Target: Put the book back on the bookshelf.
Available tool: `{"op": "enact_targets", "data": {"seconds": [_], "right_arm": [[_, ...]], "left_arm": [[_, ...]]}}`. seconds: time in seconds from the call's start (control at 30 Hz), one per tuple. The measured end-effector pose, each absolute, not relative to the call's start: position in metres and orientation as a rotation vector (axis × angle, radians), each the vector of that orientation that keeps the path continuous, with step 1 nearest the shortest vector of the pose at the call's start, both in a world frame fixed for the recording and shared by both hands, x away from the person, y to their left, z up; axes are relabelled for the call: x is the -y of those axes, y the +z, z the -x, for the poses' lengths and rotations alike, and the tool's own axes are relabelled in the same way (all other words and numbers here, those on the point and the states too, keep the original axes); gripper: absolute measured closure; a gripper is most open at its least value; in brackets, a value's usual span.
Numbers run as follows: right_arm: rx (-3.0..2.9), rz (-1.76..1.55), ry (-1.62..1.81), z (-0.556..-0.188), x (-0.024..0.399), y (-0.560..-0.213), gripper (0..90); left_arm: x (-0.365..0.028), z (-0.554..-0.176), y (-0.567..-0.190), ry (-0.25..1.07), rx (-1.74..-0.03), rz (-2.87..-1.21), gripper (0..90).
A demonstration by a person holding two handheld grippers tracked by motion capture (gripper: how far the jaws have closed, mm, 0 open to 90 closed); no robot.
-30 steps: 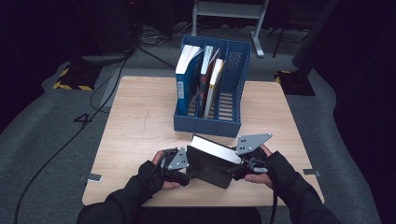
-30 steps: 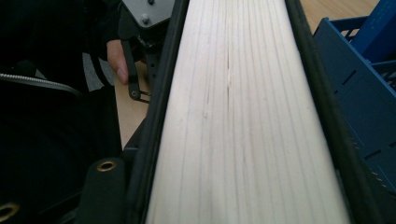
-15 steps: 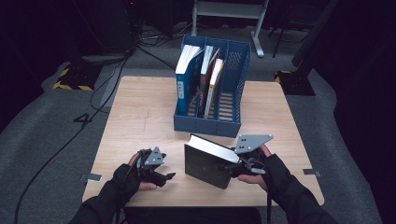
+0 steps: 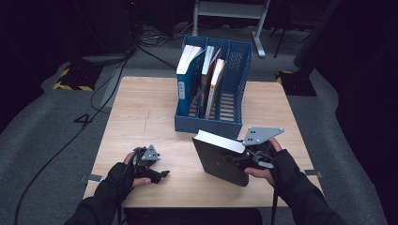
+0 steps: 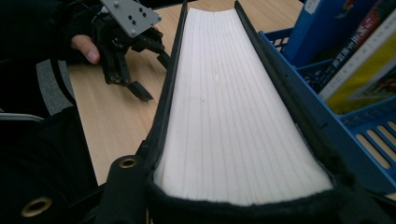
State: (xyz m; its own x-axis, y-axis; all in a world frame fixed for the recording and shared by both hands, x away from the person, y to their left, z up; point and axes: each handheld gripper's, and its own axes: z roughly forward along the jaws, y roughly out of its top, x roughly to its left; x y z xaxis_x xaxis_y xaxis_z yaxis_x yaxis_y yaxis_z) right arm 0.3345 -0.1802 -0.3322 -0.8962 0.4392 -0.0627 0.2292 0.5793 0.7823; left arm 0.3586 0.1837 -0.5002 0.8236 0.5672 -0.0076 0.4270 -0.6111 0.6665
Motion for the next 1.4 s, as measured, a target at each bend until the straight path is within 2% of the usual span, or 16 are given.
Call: {"op": "enact_targets", "data": {"seconds": [0.27, 0.73, 1.1, 1.4], "right_arm": [[-2.521, -0.622, 1.19, -0.332, 0.201, -0.323, 52.8], [-2.403, -0.746, 1.147, -0.336, 0.235, -0.288, 52.8], [-2.302, -0.765, 1.161, -0.34, 0.238, -0.256, 52.9], [-2.227, -0.833, 1.149, -0.365, 0.236, -0.238, 52.8]], "left_arm": [[-0.184, -0.361, -0.504, 0.28, -0.745, -2.283, 15.0], [-0.184, -0.362, -0.504, 0.28, -0.745, -2.283, 14.8], [-0.184, -0.361, -0.504, 0.279, -0.748, -2.281, 14.8], [-0.184, -0.361, -0.504, 0.279, -0.748, -2.281, 14.8]]}}
